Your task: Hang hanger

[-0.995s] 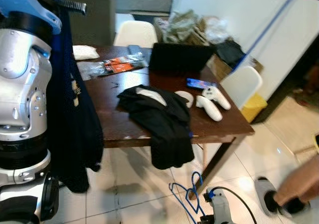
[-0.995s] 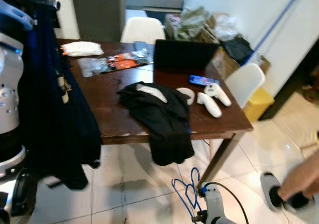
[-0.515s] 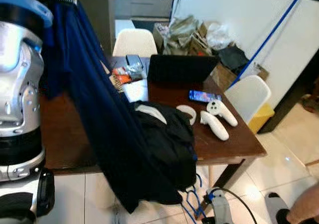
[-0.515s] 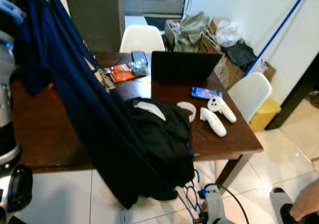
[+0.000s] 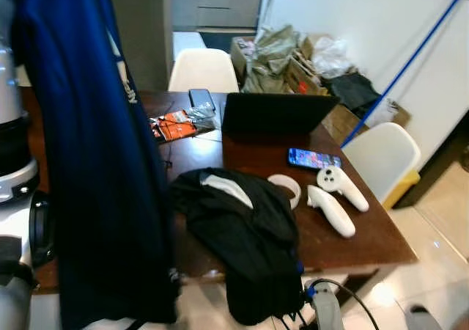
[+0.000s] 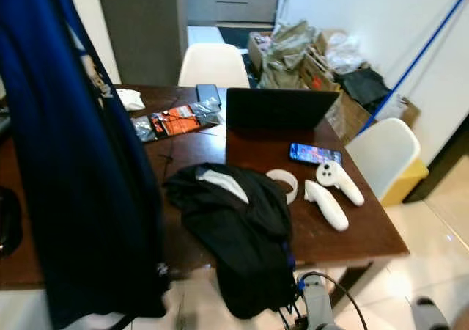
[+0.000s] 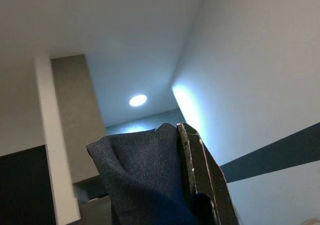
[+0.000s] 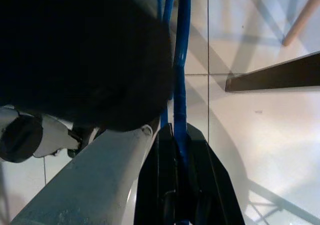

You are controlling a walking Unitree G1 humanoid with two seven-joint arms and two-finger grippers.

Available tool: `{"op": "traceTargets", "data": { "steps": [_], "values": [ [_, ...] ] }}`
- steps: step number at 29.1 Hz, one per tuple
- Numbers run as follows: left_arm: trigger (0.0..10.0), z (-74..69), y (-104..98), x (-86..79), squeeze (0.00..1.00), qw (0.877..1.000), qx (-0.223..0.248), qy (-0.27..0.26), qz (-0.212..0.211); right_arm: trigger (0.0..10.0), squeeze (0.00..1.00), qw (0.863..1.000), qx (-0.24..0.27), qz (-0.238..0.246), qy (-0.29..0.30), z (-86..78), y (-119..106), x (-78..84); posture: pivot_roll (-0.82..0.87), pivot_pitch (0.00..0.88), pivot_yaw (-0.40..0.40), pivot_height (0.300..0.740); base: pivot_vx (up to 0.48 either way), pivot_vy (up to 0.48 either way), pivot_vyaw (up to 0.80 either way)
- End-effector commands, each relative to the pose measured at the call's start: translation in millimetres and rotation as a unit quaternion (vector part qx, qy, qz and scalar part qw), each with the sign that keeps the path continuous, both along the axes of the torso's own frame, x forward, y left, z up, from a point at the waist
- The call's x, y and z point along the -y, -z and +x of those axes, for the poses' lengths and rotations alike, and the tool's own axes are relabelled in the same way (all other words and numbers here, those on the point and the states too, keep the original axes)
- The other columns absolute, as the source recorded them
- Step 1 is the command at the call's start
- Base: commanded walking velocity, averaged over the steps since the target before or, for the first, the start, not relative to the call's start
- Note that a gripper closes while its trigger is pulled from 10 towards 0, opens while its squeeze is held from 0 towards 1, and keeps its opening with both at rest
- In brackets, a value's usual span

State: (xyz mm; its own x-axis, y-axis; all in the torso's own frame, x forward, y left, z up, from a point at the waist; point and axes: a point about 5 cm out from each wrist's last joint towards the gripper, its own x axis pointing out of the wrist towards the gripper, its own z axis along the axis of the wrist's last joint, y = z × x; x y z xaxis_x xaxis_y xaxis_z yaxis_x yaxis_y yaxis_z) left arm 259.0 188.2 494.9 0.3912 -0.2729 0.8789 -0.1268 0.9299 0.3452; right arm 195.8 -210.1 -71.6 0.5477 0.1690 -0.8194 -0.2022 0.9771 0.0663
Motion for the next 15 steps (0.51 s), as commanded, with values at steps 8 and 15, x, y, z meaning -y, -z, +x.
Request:
{"op": "traceTargets", "data": {
  "steps": [8, 15],
  "values": [
    [10.0, 57.8, 79, 4.2, 0.0, 0.987, -0.161, 0.02, 0.012, 10.0, 0.0, 1.0, -0.006, -0.017, -0.014, -2.8, 1, 4.8, 0.1, 0.0, -0.085, 0.74, 0.0, 0.0, 0.0],
    [10.0, 81.0, 130, -17.2, 0.0, 0.971, -0.234, -0.051, -0.013, 10.0, 0.0, 1.0, -0.009, -0.019, -0.017, -3.6, 1, 5.9, 0.1, 0.0, -0.089, 0.74, 0.0, 0.0, 0.0]
  ]
}}
